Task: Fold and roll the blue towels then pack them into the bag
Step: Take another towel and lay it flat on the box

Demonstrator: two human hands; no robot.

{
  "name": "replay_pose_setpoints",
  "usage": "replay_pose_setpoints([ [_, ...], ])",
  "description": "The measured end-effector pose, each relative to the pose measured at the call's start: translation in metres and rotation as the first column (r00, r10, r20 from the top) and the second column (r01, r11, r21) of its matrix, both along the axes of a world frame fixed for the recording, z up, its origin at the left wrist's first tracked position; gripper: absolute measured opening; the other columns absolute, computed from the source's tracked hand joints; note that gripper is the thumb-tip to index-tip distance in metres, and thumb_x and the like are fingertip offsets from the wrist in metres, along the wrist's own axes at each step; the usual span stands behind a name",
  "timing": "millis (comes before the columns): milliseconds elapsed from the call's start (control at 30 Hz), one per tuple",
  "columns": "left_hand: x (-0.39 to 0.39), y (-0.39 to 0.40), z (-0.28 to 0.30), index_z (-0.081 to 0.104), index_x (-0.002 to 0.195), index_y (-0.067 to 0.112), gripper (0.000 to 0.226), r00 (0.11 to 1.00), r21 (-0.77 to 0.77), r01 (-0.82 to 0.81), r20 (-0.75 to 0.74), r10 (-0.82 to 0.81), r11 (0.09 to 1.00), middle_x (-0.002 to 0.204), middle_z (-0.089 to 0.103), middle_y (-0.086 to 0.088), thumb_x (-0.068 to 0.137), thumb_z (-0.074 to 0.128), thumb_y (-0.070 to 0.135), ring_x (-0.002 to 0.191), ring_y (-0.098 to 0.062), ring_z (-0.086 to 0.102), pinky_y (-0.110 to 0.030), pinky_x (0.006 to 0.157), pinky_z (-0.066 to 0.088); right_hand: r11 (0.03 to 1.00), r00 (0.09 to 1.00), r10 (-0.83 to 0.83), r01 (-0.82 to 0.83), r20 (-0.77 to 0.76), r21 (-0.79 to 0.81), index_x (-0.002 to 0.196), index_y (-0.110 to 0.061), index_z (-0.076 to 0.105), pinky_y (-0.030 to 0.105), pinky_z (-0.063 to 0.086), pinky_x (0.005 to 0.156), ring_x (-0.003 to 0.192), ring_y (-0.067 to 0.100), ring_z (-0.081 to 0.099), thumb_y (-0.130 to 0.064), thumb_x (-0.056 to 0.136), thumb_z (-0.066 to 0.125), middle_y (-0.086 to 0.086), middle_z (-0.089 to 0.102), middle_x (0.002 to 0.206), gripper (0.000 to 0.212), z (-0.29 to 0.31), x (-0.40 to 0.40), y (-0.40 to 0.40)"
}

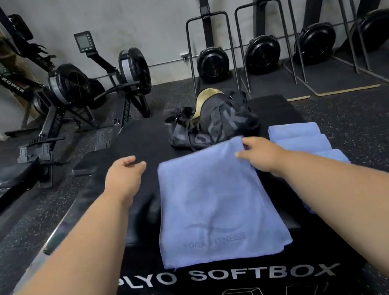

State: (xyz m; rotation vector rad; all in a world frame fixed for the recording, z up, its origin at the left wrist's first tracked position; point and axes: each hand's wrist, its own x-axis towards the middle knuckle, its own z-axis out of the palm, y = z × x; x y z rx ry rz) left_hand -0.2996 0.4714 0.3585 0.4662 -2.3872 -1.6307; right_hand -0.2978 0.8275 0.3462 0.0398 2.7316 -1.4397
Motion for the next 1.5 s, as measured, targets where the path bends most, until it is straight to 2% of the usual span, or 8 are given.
replay_pose_setpoints([
  [100, 0.04, 0.006, -0.036, 0.067, 0.122, 0.03, 0.036, 0.995, 0.014, 0.009, 0.1, -0.011, 1.0, 0.113, 0.072, 0.01, 0.089, 0.08, 0.031, 0.105, -0.012, 0.069, -0.034, 0.097, 0.055, 0.992, 0.989, -0.121, 0.117, 0.086, 0.052, 0.144, -0.004, 0.053, 0.04, 0.054, 0.088, 0.099, 0.026, 0.07, -0.032, 0.088, 0.063, 0.005, 0.074, 0.109, 0.064, -0.033, 0.009, 0.004],
  [167, 0.076, 0.013, -0.06, 0.067, 0.117, 0.03, 0.031, 0.99, 0.046, -0.028, 0.142, 0.022, 0.999, 0.108, 0.073, 0.01, 0.089, 0.08, 0.028, 0.094, -0.009, 0.069, -0.029, 0.083, 0.054, 0.986, 0.985, -0.16, 0.156, 0.057, 0.06, 0.149, -0.015, 0.053, 0.032, 0.048, 0.084, 0.096, 0.016, 0.067, -0.023, 0.094, 0.062, -0.007, 0.075, 0.101, 0.057, -0.044, 0.033, 0.005],
  [333, 0.149, 0.028, -0.117, 0.067, 0.102, 0.027, 0.016, 0.957, 0.019, -0.245, 0.163, 0.238, 0.969, 0.081, 0.071, 0.009, 0.091, 0.077, 0.032, 0.076, -0.01, 0.066, -0.038, 0.077, 0.055, 0.966, 0.972, -0.237, 0.235, 0.005, 0.108, 0.133, -0.023, 0.068, 0.03, 0.05, 0.084, 0.086, 0.006, 0.067, -0.023, 0.092, 0.067, -0.014, 0.072, 0.084, 0.041, -0.077, 0.095, 0.019],
  [667, 0.174, 0.017, -0.156, 0.076, 0.109, 0.027, 0.022, 0.979, 0.178, -0.068, 0.204, 0.031, 0.982, 0.104, 0.079, 0.011, 0.095, 0.073, 0.045, 0.105, -0.011, 0.071, -0.036, 0.092, 0.053, 0.956, 0.969, -0.212, 0.233, -0.13, 0.176, 0.118, -0.03, 0.076, 0.017, 0.046, 0.078, 0.079, 0.003, 0.062, -0.023, 0.091, 0.073, -0.011, 0.066, 0.096, 0.028, -0.098, 0.165, 0.017],
  [867, 0.169, 0.021, -0.155, 0.076, 0.086, 0.02, 0.024, 0.988, 0.174, -0.026, 0.152, -0.001, 0.984, 0.082, 0.072, 0.012, 0.1, 0.069, 0.038, 0.082, -0.014, 0.062, -0.034, 0.077, 0.049, 0.925, 0.96, -0.257, 0.277, -0.108, 0.259, 0.089, -0.034, 0.072, 0.017, 0.043, 0.07, 0.077, 0.001, 0.061, -0.03, 0.089, 0.073, -0.01, 0.066, 0.084, 0.004, -0.094, 0.188, 0.017],
  [1167, 0.166, 0.021, -0.154, 0.077, 0.096, 0.02, 0.02, 0.987, 0.314, 0.076, 0.114, -0.117, 0.946, 0.094, 0.077, 0.001, 0.101, 0.067, 0.036, 0.088, -0.014, 0.065, -0.039, 0.091, 0.053, 0.893, 0.961, -0.276, 0.258, -0.004, 0.37, 0.072, -0.034, 0.07, 0.025, 0.047, 0.061, 0.068, 0.001, 0.063, -0.057, 0.079, 0.08, -0.018, 0.066, 0.067, 0.026, -0.099, 0.188, 0.012],
  [1333, 0.166, 0.031, -0.152, 0.074, 0.09, 0.012, 0.02, 0.993, 0.322, 0.062, 0.076, -0.092, 0.945, 0.066, 0.064, 0.014, 0.102, 0.067, 0.026, 0.054, 0.003, 0.051, -0.03, 0.068, 0.041, 0.908, 0.973, -0.232, 0.21, 0.017, 0.363, 0.068, -0.029, 0.068, 0.025, 0.043, 0.056, 0.06, 0.004, 0.061, -0.046, 0.086, 0.077, -0.015, 0.065, 0.06, 0.027, -0.101, 0.186, 0.014],
  [1500, 0.166, 0.031, -0.153, 0.078, 0.098, 0.02, 0.011, 0.992, 0.305, 0.074, 0.077, -0.102, 0.949, 0.086, 0.077, 0.006, 0.101, 0.069, 0.026, 0.071, -0.003, 0.063, -0.031, 0.078, 0.049, 0.933, 0.968, -0.25, 0.245, -0.015, 0.262, 0.069, -0.024, 0.061, 0.034, 0.05, 0.06, 0.061, 0.012, 0.058, -0.033, 0.087, 0.07, -0.01, 0.064, 0.064, 0.022, -0.101, 0.189, 0.019],
])
